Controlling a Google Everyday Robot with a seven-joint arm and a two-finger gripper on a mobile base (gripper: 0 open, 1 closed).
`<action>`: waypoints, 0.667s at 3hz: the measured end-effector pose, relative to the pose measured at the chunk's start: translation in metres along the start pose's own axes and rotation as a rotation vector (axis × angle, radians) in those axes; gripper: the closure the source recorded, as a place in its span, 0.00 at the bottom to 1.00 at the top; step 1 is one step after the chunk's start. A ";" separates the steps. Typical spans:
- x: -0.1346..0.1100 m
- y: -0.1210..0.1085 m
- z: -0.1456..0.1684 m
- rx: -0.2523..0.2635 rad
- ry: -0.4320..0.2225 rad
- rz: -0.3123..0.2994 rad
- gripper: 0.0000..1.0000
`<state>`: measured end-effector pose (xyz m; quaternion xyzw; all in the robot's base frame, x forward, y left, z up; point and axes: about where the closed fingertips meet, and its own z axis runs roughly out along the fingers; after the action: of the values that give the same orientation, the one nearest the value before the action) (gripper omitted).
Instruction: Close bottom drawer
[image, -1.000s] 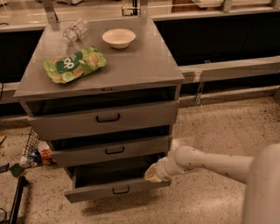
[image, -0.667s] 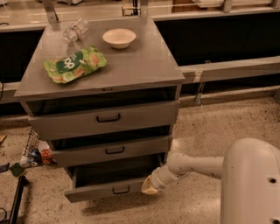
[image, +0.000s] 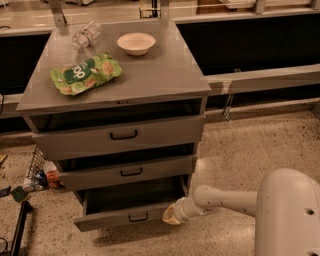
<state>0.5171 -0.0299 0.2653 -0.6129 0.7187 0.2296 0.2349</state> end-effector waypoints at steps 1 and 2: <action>0.024 -0.012 0.027 0.060 0.011 -0.039 1.00; 0.047 -0.027 0.053 0.083 0.056 -0.125 1.00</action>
Offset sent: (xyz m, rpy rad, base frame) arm 0.0418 -0.0139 -0.0993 -0.1054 -0.1939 0.1005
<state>0.5403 -0.0371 0.1934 -0.6524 0.6943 0.1671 0.2538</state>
